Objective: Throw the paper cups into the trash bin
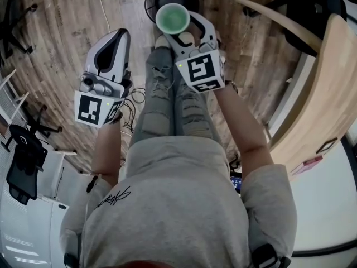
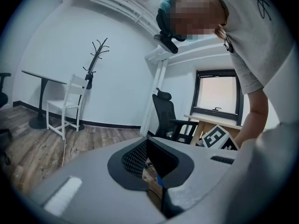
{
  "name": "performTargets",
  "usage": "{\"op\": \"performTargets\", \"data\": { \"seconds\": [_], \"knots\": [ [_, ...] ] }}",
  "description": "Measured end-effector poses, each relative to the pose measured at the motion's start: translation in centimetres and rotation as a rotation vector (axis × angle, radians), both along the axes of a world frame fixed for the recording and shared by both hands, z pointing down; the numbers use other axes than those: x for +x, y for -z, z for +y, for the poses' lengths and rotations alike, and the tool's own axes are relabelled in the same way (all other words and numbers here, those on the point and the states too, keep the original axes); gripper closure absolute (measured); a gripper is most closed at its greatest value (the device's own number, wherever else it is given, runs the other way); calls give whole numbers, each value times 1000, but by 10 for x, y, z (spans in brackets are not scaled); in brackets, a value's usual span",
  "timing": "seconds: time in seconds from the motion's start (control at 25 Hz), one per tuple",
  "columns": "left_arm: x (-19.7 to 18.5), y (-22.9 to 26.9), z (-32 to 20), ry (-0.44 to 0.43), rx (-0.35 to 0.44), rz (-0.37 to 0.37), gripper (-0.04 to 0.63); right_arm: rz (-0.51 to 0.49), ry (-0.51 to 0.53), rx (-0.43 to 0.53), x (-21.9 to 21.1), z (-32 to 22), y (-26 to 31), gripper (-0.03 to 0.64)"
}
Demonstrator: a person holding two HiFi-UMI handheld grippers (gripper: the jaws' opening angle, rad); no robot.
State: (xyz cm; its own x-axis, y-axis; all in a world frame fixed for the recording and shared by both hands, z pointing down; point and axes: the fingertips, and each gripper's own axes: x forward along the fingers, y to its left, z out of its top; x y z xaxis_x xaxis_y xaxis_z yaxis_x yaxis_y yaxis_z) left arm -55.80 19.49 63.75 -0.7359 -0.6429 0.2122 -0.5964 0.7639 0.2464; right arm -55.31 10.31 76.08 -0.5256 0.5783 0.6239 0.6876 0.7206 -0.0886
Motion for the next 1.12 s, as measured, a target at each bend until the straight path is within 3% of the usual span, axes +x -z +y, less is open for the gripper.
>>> {"op": "performTargets", "data": {
  "seconds": [0.4, 0.76, 1.12],
  "knots": [
    [-7, -44, 1, 18, 18, 37, 592, 33, 14, 26, -9, 8, -63, 347],
    [-12, -79, 1, 22, -15, 80, 592, 94, 38, 61, -6, 13, -123, 347],
    [-5, -111, -11, -12, -22, 122, 592, 161, 32, 113, -4, 1, -186, 347]
  ]
}}
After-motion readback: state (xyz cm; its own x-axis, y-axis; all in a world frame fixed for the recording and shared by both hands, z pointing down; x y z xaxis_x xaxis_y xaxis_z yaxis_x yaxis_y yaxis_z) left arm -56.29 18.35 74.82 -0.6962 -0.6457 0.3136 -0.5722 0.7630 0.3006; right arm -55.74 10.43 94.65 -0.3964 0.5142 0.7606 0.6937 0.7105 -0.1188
